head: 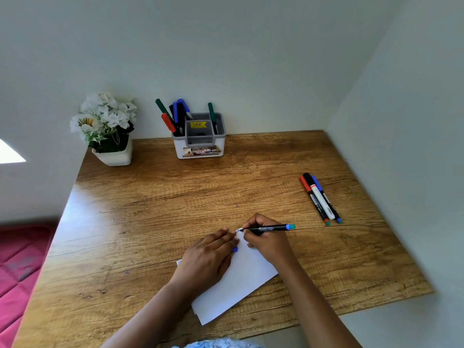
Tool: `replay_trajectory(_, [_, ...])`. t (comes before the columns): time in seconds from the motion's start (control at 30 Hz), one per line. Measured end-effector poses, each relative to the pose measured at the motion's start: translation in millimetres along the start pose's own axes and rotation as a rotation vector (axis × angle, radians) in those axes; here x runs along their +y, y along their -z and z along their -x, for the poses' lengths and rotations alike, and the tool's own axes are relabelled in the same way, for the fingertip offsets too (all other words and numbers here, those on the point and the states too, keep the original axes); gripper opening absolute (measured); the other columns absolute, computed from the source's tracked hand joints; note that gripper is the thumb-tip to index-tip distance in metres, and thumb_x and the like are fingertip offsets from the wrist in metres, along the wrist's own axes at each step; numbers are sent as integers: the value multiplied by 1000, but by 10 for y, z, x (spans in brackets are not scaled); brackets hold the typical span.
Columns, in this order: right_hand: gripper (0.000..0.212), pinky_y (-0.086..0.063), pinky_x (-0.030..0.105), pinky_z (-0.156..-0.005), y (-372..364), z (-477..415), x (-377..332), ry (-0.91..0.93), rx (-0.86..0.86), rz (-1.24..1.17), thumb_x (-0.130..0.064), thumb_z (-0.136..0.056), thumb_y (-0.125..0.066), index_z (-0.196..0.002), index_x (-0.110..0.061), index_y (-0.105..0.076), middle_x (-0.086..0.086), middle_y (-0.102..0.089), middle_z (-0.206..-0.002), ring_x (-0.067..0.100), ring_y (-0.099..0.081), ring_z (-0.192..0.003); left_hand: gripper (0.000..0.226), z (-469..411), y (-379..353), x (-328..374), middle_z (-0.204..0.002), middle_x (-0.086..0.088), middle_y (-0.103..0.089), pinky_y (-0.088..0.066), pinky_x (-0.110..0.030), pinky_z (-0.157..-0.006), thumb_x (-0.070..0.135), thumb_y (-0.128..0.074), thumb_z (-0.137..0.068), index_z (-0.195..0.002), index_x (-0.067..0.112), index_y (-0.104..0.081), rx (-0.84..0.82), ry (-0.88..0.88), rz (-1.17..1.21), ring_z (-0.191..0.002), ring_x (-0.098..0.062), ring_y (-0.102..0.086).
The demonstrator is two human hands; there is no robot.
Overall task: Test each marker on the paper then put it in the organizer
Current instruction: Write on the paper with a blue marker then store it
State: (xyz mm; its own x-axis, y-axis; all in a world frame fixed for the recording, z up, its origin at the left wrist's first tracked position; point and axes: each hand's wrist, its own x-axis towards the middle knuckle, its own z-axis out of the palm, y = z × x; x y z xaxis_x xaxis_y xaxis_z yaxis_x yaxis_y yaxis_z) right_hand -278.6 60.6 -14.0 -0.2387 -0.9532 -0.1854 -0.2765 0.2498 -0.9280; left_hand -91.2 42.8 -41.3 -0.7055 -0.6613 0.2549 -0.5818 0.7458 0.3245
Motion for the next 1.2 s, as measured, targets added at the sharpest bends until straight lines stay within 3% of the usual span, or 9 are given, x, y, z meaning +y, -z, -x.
replay_trajectory(0.13, [14,-58,24,-59,10,2,-3,4,19,-24,-2,-81,-66,-75,-14,-64,-1,-65,-72,3,-63,-65,55,1,-13,-4,-125,6,-63,-49,-27,-91,42,-19,-101,-120,21,-67,13,-5,-14,-120,-13,-56])
replay_trajectory(0.33, [6,-58,25,-59,-4,1,6,0,26,-12,-1,-80,-65,-78,-7,-64,0,-64,-71,5,-60,-64,41,2,-24,-11,-124,5,-64,-50,-28,-90,36,-40,-93,-118,20,-68,22,-12,-28,-118,-14,-57])
replay_trajectory(0.53, [4,-56,20,-57,-24,0,19,-3,69,-40,-2,-82,-65,-81,-5,-63,-2,-63,-71,0,-61,-62,40,5,-46,-22,-124,7,-63,-50,-28,-89,37,-40,-93,-118,21,-67,32,-6,-34,-119,-14,-57])
replay_trajectory(1.2, [6,-57,24,-57,-27,13,11,-8,82,-17,-3,-80,-65,-77,-8,-63,-1,-63,-71,3,-61,-63,41,10,-39,-20,-123,7,-64,-50,-28,-89,37,-40,-93,-118,22,-68,53,-1,-24,-118,-14,-58])
